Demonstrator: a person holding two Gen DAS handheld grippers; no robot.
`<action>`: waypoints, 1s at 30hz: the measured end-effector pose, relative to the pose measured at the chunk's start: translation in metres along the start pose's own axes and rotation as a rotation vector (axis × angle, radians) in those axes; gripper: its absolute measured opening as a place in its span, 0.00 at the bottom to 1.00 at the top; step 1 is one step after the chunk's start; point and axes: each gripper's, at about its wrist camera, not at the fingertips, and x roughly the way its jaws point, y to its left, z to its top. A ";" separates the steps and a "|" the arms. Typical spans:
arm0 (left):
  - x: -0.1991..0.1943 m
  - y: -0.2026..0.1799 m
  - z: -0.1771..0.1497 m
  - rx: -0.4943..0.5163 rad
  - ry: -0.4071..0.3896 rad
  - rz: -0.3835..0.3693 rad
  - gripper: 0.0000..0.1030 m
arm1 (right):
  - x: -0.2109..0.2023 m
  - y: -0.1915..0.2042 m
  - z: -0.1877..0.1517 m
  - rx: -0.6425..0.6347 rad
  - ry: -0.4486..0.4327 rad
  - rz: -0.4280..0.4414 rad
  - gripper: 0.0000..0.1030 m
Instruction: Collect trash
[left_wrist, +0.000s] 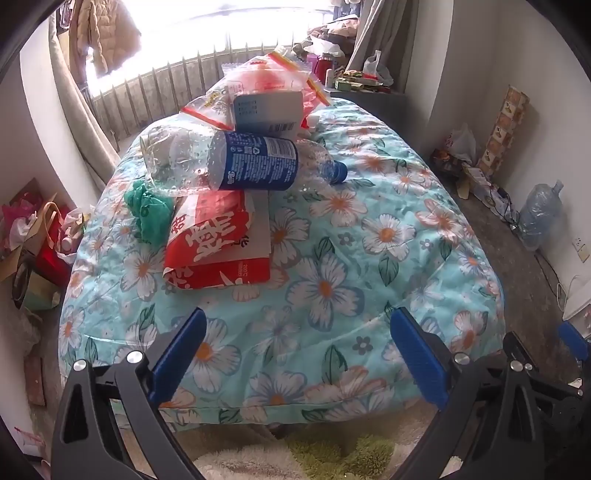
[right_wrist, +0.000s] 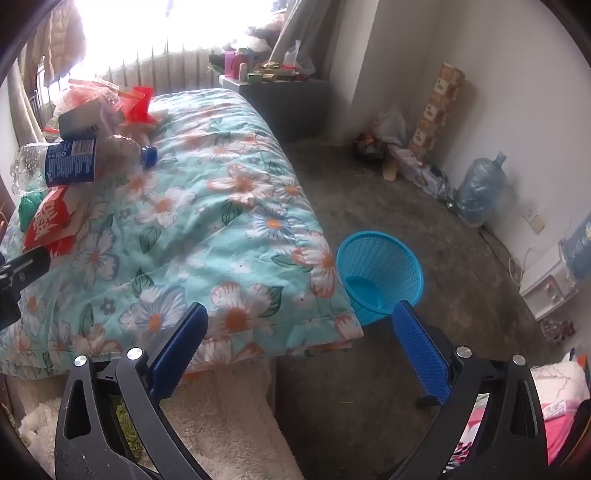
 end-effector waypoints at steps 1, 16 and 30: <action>0.000 0.000 0.000 -0.001 0.002 0.000 0.95 | 0.000 0.000 0.000 0.004 0.000 0.005 0.93; 0.002 0.009 -0.003 -0.030 0.008 0.026 0.95 | -0.001 -0.001 0.002 0.005 -0.004 0.006 0.93; 0.003 0.007 -0.001 -0.028 0.007 0.024 0.95 | -0.002 -0.002 0.004 0.006 -0.004 0.006 0.93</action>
